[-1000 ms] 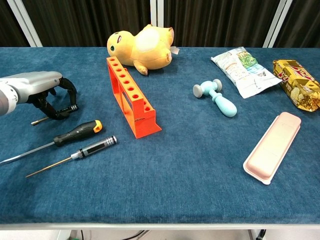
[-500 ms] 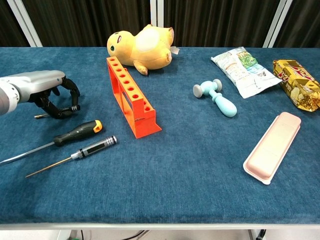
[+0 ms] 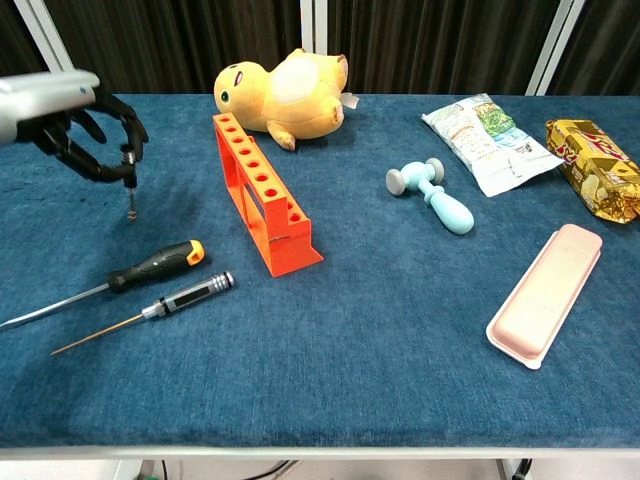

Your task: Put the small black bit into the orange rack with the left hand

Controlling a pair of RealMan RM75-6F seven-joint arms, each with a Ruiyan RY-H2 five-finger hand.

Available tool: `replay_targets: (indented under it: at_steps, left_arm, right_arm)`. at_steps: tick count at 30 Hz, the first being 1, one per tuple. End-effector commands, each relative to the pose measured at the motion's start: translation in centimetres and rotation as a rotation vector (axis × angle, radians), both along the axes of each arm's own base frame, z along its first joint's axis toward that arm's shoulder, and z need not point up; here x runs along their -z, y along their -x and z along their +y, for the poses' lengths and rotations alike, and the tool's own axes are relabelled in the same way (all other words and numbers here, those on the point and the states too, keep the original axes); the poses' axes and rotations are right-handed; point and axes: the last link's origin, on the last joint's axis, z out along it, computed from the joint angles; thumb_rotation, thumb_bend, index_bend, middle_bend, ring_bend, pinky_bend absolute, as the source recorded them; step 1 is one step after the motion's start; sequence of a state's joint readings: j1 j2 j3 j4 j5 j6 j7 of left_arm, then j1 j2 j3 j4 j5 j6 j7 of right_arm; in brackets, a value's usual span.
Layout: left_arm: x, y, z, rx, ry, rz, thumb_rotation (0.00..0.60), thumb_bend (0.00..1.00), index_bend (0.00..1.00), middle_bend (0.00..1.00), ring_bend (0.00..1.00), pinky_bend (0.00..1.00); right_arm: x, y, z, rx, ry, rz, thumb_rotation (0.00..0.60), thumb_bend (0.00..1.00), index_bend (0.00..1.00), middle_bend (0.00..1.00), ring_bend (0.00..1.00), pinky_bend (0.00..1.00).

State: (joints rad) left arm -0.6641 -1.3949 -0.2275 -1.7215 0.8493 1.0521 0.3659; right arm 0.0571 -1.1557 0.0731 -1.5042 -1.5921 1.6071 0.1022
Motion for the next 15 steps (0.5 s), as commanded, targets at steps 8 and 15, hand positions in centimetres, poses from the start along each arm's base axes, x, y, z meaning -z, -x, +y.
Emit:
replay_targets:
  at_steps: [8,15]
  left_arm:
    - [-4.8,-2.9,0.0,0.056,-0.057,-0.166,0.6,0.38,0.64,0.32,0.16,0.3]
    - [-5.9,-5.8,-0.3,0.12,-0.018,-0.196,0.6,0.37,0.64,0.33,0.16,0.31]
  right_arm:
    - [0.0,0.0,-0.1,-0.004,0.018,0.001,0.6,0.35,0.0,0.0,0.0,0.0]
    - [0.0,0.0,-0.1,-0.005,0.021,0.005,0.6,0.35,0.0,0.0,0.0,0.0]
